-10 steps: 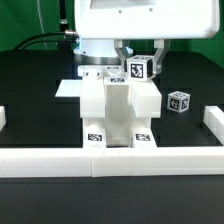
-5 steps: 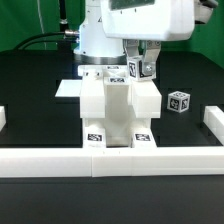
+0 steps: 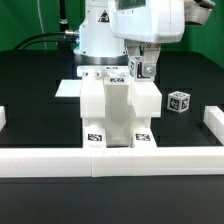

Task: Assemble chair

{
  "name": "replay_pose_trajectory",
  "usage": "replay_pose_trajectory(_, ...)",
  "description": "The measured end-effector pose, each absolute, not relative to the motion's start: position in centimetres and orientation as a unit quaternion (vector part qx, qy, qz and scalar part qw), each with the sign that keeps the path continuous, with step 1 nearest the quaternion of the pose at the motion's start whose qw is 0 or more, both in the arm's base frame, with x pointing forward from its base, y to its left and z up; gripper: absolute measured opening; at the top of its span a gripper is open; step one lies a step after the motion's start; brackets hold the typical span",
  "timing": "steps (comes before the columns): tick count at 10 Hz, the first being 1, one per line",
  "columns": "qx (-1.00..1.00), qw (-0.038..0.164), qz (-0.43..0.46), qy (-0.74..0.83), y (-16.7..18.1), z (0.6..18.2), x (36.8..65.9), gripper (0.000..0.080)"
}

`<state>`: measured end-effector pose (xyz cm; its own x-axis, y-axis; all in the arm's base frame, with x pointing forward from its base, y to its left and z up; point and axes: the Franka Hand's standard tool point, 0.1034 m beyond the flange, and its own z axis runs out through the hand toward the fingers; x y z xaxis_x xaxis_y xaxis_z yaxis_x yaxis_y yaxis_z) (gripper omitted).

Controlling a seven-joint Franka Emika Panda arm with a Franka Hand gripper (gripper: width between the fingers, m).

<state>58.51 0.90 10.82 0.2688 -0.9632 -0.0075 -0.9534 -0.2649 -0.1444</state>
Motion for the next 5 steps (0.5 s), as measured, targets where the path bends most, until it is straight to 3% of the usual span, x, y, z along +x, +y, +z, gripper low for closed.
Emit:
replay_pose_trajectory(1,-0.815,0.058,-0.043,0.575,1.0,10.89,58.54,0.0566)
replay_pose_trajectory(2,-0.836,0.058,-0.046,0.544,0.99,10.95,58.59,0.0631)
replay_pose_trajectory(5,-0.888,0.051,-0.051,0.453,0.93,10.83,58.55,0.0648)
